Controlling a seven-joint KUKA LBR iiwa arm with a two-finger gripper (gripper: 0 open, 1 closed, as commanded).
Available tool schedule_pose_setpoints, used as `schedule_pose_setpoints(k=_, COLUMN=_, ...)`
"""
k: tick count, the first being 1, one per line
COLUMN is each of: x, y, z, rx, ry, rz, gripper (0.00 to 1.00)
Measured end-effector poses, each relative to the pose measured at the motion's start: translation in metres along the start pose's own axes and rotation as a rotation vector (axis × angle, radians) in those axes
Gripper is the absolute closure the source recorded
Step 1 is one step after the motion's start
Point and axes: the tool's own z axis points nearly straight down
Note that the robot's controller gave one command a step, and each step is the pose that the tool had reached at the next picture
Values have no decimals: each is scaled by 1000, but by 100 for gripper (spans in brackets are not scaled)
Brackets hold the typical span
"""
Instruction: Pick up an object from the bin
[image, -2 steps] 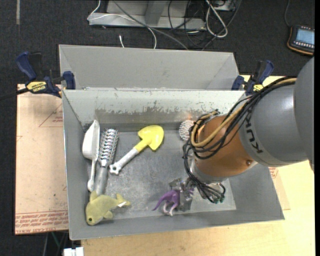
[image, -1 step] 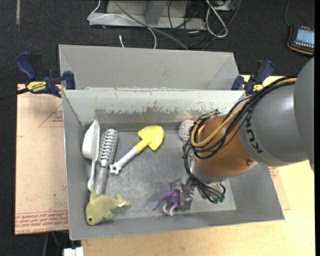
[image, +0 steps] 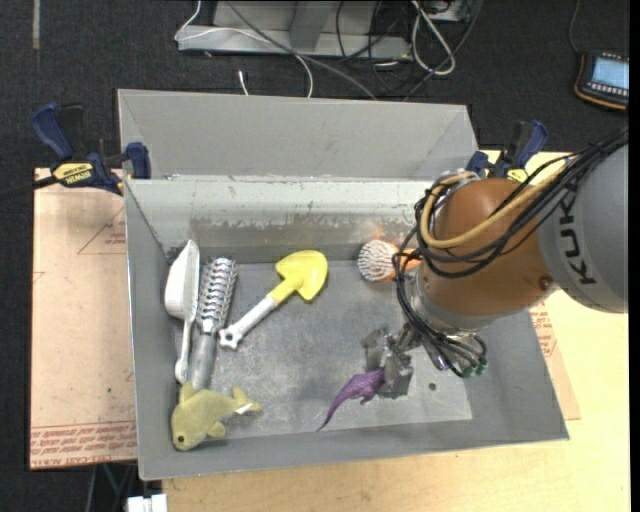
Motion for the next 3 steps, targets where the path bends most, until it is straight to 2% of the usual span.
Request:
schedule_pose_setpoints(k=1, x=-7, y=9, z=75, rx=0, ry=0, rz=23, gripper=100)
schedule_pose_setpoints(k=2, x=-9, y=1, z=-10, rx=0, ry=1, rz=18, gripper=100)
schedule_pose_setpoints(k=3, x=-6, y=4, z=76, rx=-6, ry=12, rz=-3, gripper=100)
